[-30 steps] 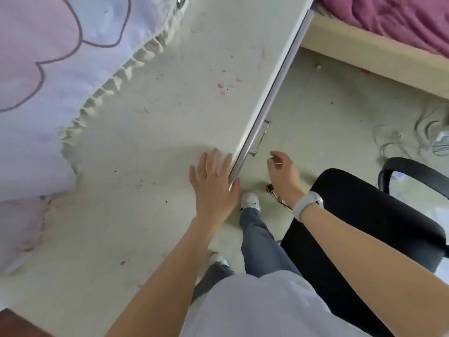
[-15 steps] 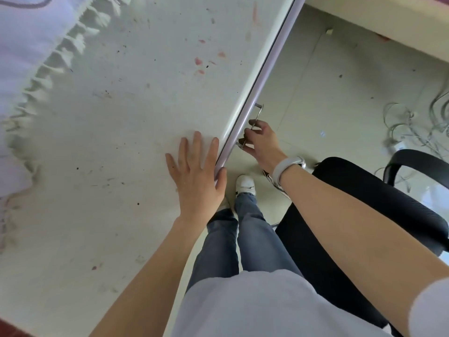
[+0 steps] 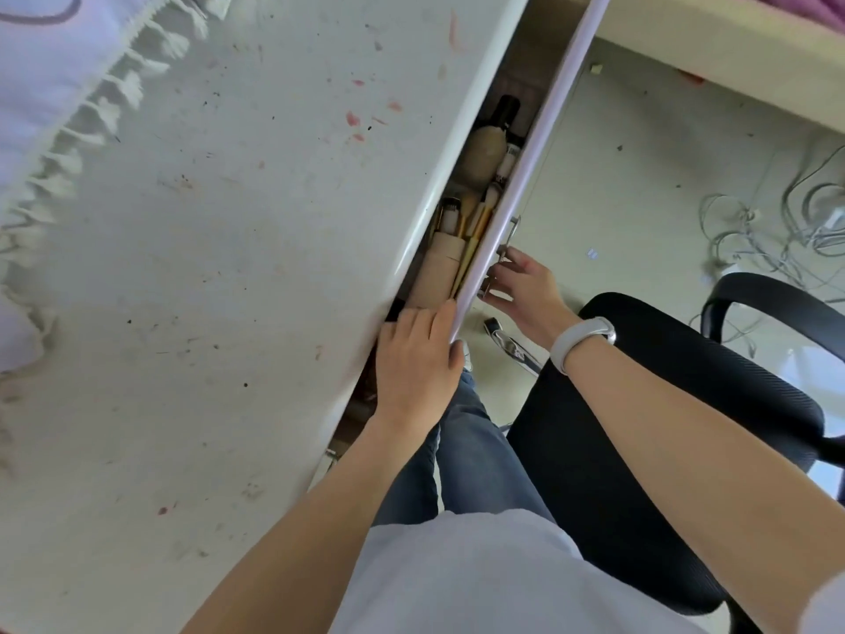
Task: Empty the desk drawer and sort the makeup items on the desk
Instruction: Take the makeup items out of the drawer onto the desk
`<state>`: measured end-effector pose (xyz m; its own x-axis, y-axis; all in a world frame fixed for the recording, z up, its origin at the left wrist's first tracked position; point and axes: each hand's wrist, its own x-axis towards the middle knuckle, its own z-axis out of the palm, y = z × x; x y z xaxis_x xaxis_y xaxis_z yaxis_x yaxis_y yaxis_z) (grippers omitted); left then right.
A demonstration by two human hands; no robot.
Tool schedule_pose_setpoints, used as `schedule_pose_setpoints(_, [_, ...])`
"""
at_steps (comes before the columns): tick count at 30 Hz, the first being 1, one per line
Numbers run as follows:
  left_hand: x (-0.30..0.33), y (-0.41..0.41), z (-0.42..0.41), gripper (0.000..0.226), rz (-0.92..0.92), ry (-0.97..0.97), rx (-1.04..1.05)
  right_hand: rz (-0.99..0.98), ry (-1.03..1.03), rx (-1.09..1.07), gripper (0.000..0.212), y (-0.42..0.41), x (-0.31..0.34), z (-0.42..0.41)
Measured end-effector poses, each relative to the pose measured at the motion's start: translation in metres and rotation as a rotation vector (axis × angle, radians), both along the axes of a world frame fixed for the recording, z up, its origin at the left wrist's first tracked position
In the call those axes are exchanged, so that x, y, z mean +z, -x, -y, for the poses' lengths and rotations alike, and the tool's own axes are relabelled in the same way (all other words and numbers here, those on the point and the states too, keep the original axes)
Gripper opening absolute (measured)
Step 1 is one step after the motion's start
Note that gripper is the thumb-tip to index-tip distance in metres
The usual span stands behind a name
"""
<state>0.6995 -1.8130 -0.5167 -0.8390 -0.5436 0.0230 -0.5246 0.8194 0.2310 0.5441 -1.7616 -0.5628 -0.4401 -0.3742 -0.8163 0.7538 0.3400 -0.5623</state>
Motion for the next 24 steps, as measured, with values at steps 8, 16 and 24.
schedule_pose_setpoints(8, [-0.003, 0.003, -0.002, 0.033, -0.053, -0.195, 0.049, -1.371, -0.143, 0.727, 0.054, 0.015, 0.019, -0.025])
schedule_pose_setpoints(16, [-0.006, 0.01, 0.003, 0.022, -0.066, -0.243, 0.064, -2.154, 0.021, 1.414, 0.015, 0.061, 0.018, 0.004])
schedule_pose_setpoints(24, [-0.002, 0.012, -0.001, 0.021, -0.057, -0.229, 0.091, -2.128, 0.063, 1.497, 0.016, 0.068, 0.024, 0.011])
